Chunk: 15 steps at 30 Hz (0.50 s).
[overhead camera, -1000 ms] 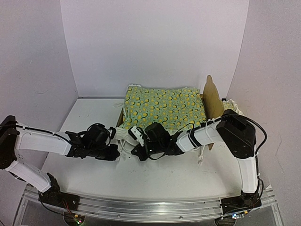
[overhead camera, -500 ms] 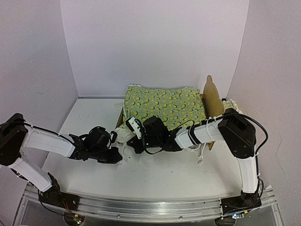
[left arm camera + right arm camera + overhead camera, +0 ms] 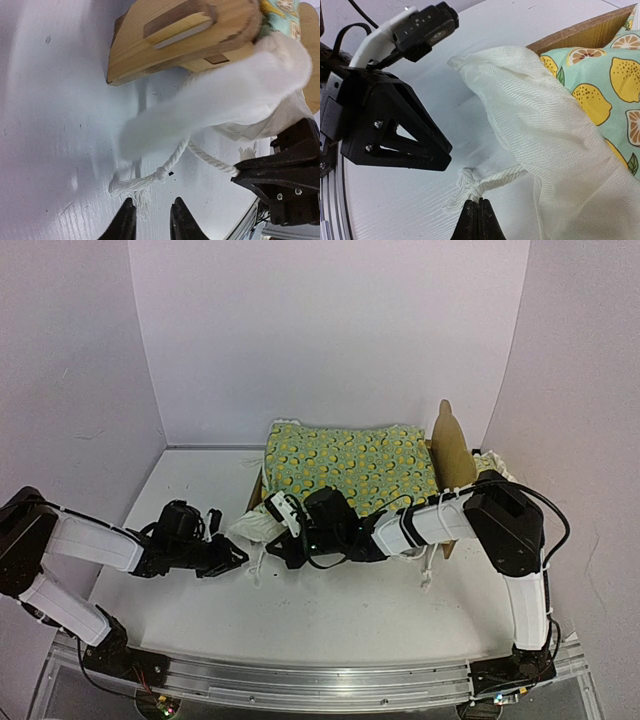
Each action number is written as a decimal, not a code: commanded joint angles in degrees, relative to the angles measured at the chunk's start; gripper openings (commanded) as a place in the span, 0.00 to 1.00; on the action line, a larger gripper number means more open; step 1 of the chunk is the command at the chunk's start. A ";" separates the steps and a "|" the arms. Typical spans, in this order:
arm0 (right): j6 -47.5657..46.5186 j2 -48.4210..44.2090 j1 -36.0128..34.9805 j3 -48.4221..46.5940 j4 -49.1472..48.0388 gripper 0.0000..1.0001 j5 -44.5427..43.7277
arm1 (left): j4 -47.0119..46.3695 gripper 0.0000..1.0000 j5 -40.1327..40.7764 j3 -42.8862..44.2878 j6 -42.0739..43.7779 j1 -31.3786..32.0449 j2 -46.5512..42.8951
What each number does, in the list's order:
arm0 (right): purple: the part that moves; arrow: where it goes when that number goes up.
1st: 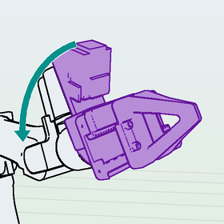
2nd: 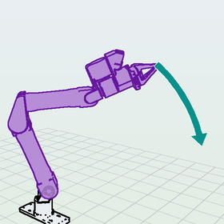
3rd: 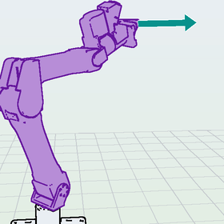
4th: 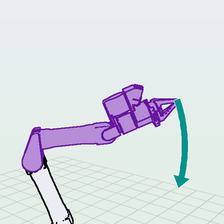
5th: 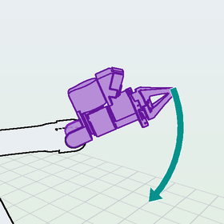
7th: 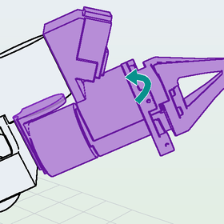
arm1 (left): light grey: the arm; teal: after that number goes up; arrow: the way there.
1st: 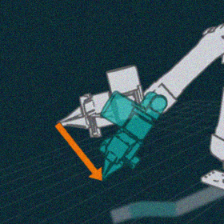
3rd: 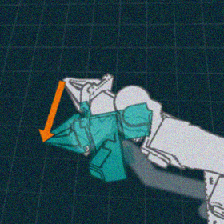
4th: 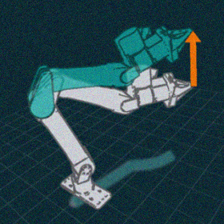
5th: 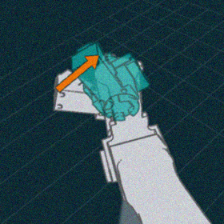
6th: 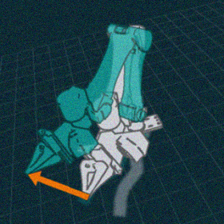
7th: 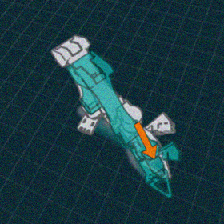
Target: Set up the pet bed
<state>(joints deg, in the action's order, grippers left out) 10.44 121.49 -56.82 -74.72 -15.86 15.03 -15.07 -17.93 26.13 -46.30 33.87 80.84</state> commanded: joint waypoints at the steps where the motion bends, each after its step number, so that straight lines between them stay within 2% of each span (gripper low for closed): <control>1: 0.44 -0.91 -0.31 -0.09 -3.46 0.00 1.49 | -8.67 0.17 -1.73 0.61 -2.13 0.10 4.32; 3: 0.46 -1.04 -0.30 -0.08 -3.43 0.00 1.79 | -9.80 0.14 0.04 1.60 -2.12 0.06 6.46; 8: 0.35 -1.44 -0.31 0.19 -3.43 0.00 1.76 | -12.39 0.15 3.65 4.45 -2.01 0.10 10.61; 15: 0.04 -1.61 -0.31 0.62 -3.61 0.00 1.54 | -20.96 0.16 1.52 5.39 -6.88 0.06 16.08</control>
<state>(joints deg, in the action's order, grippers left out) 10.55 121.49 -56.82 -74.28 -16.56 15.92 -27.11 -16.29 30.61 -49.69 33.95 95.92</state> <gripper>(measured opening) 0.020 0.150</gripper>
